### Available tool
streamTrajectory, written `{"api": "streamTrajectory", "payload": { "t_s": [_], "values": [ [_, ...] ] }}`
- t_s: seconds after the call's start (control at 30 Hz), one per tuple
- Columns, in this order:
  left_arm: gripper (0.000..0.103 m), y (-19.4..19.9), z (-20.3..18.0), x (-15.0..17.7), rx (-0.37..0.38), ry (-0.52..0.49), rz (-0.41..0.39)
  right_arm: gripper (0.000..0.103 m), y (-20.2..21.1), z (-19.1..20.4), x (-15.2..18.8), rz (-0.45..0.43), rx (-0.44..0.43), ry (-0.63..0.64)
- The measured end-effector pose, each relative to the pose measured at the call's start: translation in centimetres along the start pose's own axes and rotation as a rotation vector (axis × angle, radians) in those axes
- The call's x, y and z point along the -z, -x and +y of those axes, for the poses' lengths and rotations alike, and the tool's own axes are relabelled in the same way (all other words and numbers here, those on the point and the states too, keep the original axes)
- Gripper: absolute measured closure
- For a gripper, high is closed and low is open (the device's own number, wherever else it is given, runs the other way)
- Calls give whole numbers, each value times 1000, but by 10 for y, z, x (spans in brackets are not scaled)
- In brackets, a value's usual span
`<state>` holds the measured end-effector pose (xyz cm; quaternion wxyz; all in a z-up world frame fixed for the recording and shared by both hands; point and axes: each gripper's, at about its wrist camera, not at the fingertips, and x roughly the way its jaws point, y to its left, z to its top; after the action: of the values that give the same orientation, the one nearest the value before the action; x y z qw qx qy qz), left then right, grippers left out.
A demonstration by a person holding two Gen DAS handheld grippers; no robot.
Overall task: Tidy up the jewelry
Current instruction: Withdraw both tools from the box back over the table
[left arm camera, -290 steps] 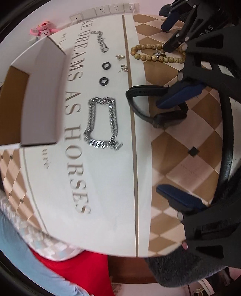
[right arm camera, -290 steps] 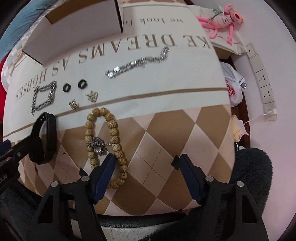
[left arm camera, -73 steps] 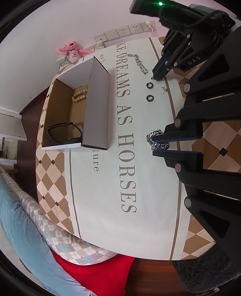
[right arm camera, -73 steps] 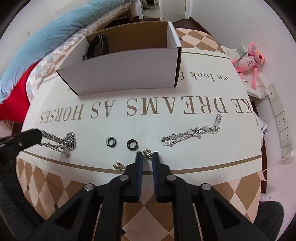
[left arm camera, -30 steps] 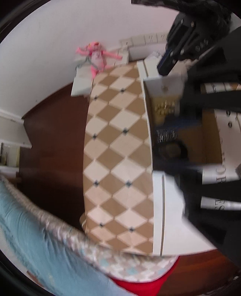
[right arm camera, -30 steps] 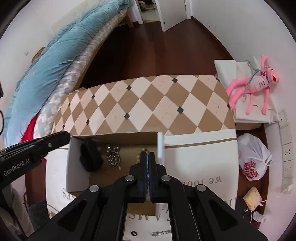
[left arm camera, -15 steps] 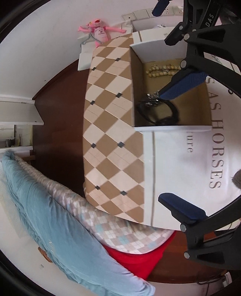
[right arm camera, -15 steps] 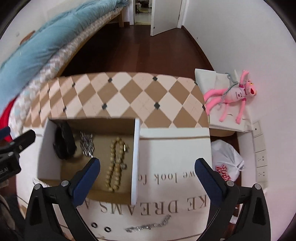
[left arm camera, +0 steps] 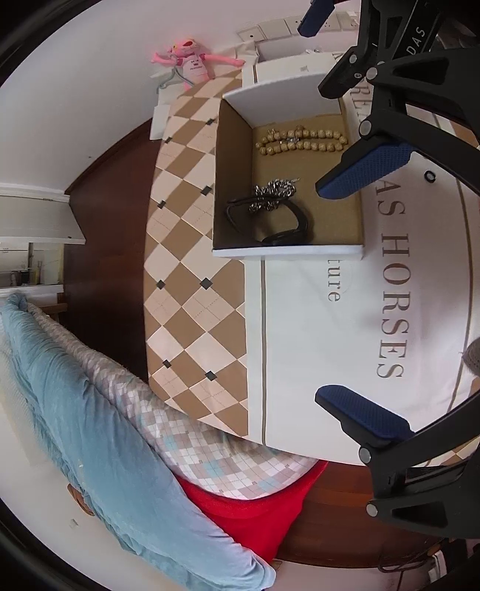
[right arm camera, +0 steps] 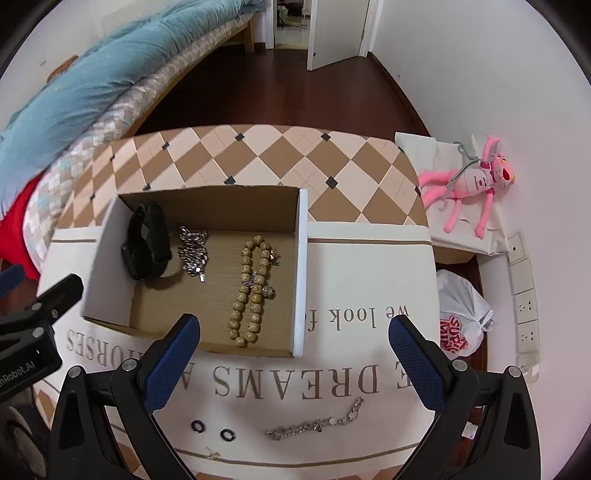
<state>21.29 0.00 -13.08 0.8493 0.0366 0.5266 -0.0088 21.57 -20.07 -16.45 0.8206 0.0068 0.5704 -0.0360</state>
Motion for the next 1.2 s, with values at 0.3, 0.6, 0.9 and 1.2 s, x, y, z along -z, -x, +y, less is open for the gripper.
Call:
{"api": "streamTrajectory", "payload": {
  "t_s": [0.3, 0.6, 0.9, 1.2],
  "values": [
    [0, 47, 3, 13, -4, -2, -79, 0, 44, -3, 14, -70, -35, -24],
    [0, 94, 12, 24, 9, 10, -135, 0, 103, -2, 29, -164, -42, -34],
    [0, 126, 19, 38, -39, 23, -194, 0, 145, -7, 45, -204, -102, -75],
    [0, 54, -9, 80, -20, 10, -42, 0, 86, -68, 93, -68, -93, -261]
  ]
}}
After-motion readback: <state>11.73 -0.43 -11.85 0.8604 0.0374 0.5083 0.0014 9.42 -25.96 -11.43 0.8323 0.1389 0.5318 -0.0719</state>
